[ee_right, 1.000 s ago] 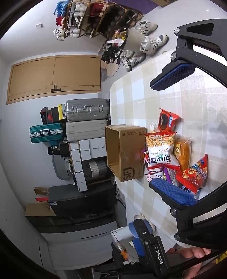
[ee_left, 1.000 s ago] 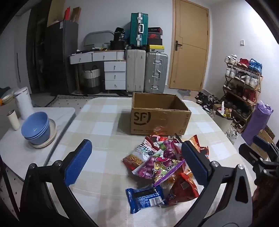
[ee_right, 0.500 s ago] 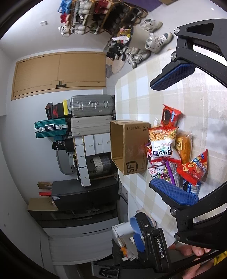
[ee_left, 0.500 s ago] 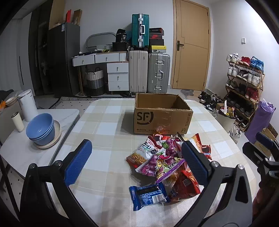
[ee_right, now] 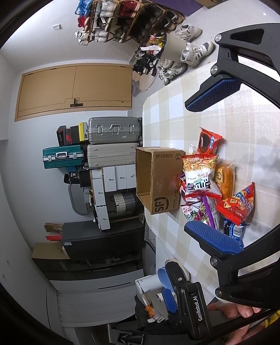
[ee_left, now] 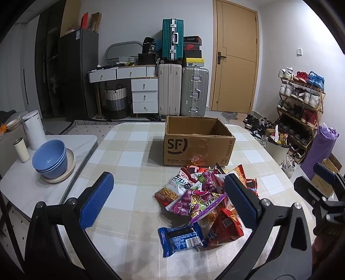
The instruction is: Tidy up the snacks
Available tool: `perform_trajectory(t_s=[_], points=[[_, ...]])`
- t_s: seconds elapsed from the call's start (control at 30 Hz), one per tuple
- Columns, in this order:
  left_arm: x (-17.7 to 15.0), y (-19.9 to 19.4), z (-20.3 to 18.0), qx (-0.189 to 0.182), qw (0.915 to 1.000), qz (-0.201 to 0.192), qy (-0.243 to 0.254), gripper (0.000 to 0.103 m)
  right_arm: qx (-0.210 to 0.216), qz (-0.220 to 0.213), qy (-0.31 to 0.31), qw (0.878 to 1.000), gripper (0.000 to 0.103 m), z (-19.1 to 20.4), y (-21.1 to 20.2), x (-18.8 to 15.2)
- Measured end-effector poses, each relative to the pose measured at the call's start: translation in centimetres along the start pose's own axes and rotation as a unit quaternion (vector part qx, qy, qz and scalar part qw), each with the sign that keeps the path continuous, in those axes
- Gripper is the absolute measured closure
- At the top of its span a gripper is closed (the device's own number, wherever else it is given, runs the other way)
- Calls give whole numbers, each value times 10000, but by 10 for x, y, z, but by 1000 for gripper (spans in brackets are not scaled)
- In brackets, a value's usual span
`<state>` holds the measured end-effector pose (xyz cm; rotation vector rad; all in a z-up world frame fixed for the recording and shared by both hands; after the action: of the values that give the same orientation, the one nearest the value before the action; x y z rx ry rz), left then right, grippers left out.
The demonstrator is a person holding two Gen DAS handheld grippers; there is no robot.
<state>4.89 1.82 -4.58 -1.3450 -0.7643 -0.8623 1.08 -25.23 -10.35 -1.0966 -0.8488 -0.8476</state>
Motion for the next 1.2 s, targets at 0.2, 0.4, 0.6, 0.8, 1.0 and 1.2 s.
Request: perform_trajectory(t_s=[0.2,0.4,0.6,0.8,1.0,1.2], points=[[0,-4,0,-3,10000,-8,-16,1,8,15,16,10000,0,3,-2,-2],[-3,-7,0,-26,10000,8,-31,1,33,38,29,10000,0,5,-4,-1],[-4,-8,0,-21,10000,5,-32,1,48,54,38,10000,0,5,-3,-2],[-4,-8,1,-32,10000,14,-37,1,60,78,51,9999,0,6,-3,-3],[-5,-9,1,-31,10000,31,-36,1,34,87,68,9999,0,4,-3,-3],[-5,-9,0,-34,10000,32,-39,1,5,100,75,9999,0,1,-3,-3]])
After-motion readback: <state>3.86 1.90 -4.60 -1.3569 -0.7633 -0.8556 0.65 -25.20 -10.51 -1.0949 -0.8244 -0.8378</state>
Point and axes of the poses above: each gripper's, at about its wrist camera, not at the fingertips, and y roughly the way its jaws point, z to its left, x to its top, the point moved 9 cm from there along y, roughly the way its jaws point, and after that the axes turned 7 degrees about y, right-handed, at the moved point
